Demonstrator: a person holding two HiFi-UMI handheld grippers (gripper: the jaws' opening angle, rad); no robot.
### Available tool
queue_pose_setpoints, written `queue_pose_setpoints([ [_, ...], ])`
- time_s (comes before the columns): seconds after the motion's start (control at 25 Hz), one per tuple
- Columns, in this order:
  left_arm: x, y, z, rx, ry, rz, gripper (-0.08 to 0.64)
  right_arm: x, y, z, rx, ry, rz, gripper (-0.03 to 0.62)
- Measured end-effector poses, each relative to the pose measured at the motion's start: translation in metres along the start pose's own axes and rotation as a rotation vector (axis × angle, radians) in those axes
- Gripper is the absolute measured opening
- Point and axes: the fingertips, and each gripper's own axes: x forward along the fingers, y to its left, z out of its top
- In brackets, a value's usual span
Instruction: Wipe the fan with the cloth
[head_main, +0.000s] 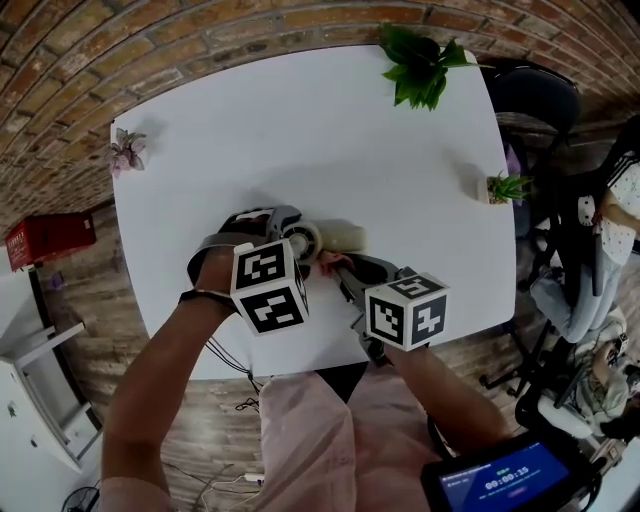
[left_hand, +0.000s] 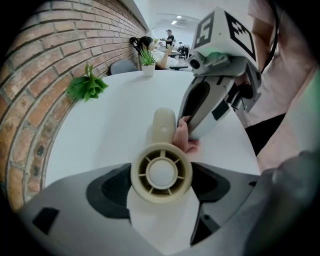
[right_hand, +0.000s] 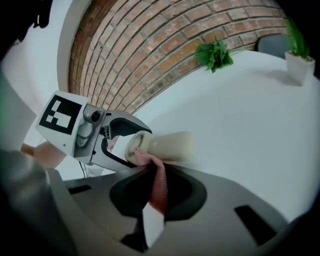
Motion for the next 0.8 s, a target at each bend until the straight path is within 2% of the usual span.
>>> queue_pose_setpoints([
  [0.2, 0.001, -0.001, -0.002, 0.009, 0.015, -0.002, 0.37, -0.01, -0.013, 0.0, 0.06, -0.013, -0.002, 0.038],
  [0.8, 0.002, -0.001, -0.004, 0.024, 0.046, -0.015, 0.37, -0.038, -0.049, 0.008, 0.142, -0.061, -0.021, 0.037],
])
